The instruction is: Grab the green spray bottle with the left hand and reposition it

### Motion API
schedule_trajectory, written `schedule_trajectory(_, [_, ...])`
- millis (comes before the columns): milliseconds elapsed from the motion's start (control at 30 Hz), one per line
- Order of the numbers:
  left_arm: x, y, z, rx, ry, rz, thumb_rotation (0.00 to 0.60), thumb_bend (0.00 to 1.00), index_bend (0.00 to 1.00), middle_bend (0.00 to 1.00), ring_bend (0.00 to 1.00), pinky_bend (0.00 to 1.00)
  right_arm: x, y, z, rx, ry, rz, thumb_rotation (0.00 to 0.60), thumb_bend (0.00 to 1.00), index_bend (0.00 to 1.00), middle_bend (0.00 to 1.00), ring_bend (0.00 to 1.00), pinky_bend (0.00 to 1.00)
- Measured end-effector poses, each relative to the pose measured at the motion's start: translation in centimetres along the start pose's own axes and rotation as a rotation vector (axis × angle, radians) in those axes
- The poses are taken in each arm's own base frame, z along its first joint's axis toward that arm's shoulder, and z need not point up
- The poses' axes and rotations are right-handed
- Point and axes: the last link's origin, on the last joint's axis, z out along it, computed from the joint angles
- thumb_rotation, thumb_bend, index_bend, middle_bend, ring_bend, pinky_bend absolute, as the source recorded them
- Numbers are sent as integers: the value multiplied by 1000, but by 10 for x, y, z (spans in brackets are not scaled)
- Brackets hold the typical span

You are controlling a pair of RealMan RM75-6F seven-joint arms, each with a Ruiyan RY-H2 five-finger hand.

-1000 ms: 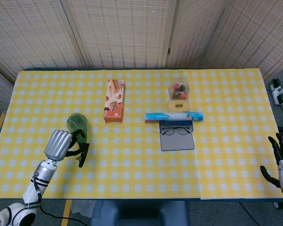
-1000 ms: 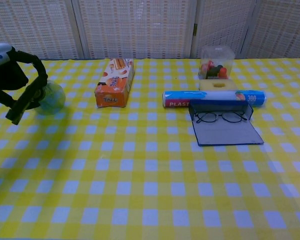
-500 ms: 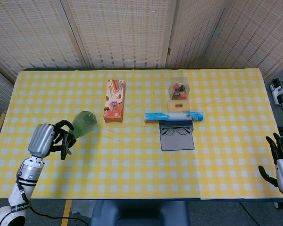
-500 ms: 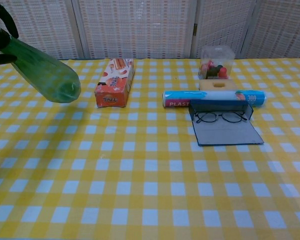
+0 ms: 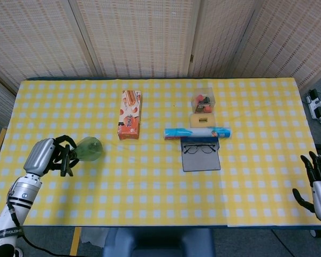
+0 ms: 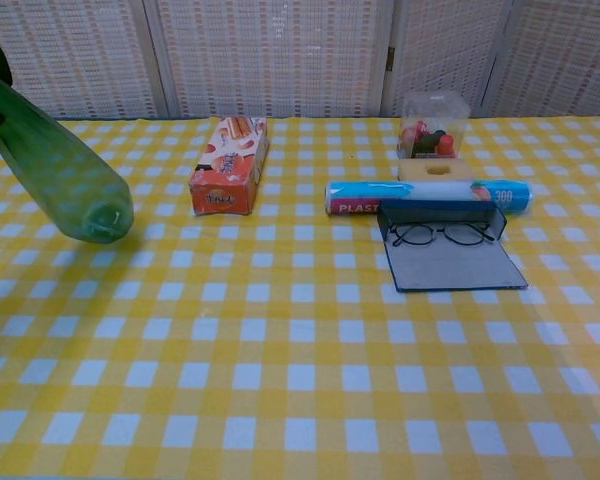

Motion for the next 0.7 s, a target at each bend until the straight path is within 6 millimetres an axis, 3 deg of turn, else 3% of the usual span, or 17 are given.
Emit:
schedule_trajectory(267, [19, 2, 7, 157, -97, -73, 600, 428, 779, 1000, 1000, 1000, 0, 0, 1, -3, 1, -1, 600, 343, 0, 0, 0, 0])
schedule_trajectory(700, [35, -1, 22, 223, -155, -169, 600, 434, 775, 1000, 1000, 1000, -1, 0, 2, -4, -1, -2, 600, 343, 0, 0, 0, 0])
